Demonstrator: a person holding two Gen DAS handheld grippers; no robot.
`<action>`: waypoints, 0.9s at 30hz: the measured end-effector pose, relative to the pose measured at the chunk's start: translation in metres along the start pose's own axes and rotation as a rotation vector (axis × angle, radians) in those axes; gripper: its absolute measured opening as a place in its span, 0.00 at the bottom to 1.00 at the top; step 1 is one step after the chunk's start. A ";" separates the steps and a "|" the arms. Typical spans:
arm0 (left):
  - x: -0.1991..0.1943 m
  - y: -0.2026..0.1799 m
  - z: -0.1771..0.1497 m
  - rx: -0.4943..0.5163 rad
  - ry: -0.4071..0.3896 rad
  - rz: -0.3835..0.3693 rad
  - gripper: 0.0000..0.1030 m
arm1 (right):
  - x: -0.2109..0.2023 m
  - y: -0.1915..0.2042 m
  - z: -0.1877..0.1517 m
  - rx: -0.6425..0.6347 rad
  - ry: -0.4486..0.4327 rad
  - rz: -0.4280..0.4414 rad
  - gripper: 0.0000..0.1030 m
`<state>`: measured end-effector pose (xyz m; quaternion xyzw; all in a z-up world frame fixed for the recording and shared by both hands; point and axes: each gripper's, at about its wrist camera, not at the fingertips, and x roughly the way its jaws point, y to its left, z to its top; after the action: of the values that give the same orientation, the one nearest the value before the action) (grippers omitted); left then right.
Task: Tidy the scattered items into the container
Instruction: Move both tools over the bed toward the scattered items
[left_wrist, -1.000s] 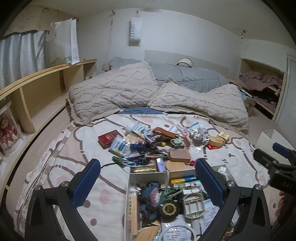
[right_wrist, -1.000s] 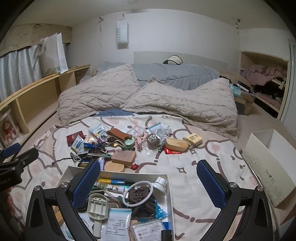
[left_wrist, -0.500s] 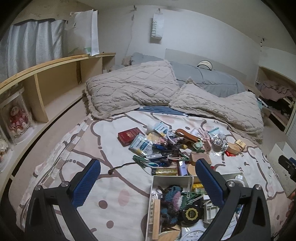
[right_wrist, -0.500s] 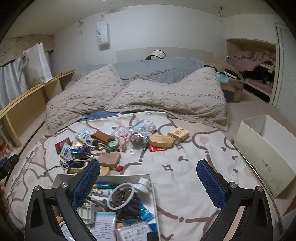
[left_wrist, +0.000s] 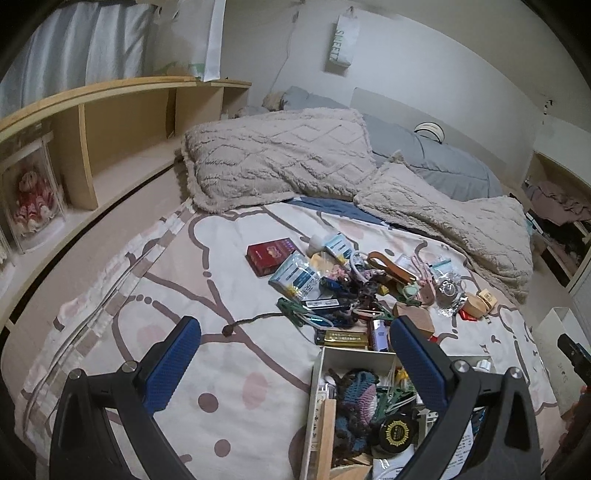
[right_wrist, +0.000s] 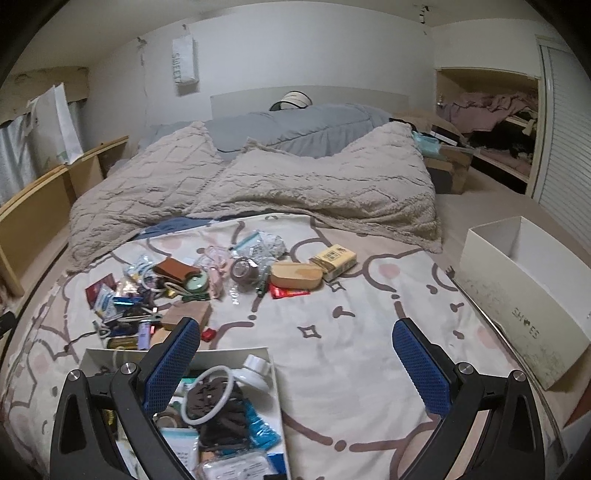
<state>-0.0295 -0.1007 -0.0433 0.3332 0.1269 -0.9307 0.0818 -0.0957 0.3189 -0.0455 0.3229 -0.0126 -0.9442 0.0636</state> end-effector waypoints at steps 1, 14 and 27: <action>0.002 0.001 0.000 0.000 0.005 -0.002 1.00 | 0.002 -0.002 0.000 0.003 0.004 -0.008 1.00; 0.031 0.000 -0.004 0.035 0.099 -0.010 1.00 | 0.047 -0.033 -0.013 0.056 0.086 -0.081 1.00; 0.062 -0.016 0.026 0.109 0.173 -0.066 1.00 | 0.093 -0.047 0.002 0.070 0.116 -0.048 1.00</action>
<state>-0.0964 -0.0975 -0.0610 0.4117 0.0936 -0.9062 0.0215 -0.1749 0.3533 -0.1039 0.3792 -0.0345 -0.9242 0.0303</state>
